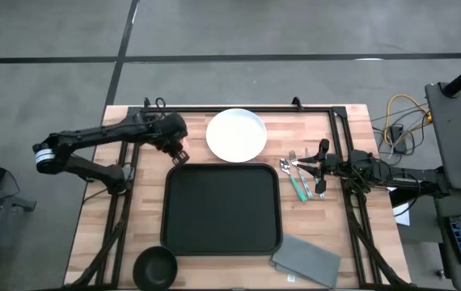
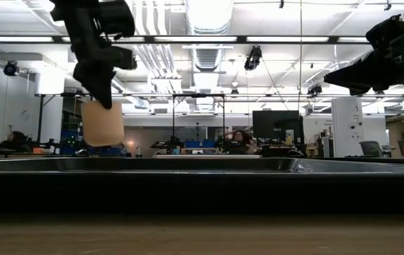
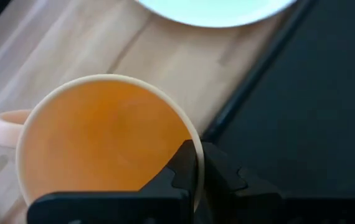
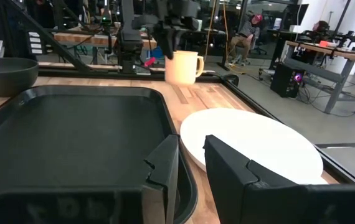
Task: Set up tray
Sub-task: Put the orange mug on the black tray
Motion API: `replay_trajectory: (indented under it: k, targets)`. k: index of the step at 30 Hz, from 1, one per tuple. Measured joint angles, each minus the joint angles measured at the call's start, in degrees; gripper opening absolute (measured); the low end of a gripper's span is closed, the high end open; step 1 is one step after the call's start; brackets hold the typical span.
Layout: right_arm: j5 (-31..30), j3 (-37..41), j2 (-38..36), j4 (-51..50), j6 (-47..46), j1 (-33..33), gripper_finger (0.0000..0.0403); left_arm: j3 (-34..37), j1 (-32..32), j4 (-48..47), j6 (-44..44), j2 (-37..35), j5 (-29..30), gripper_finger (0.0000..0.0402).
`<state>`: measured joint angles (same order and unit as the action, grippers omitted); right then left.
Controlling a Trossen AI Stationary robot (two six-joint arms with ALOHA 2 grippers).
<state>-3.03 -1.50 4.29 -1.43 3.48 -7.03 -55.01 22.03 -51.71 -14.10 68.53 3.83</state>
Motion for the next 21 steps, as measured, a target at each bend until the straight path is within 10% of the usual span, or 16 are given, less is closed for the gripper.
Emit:
replay_trajectory:
  k: [21]
  targets:
    - [0.02, 0.00, 0.00, 0.00, -0.01, 0.00, 0.0068, 1.98, -20.45, 0.07, -13.09, 0.00, 0.54, 0.0000]
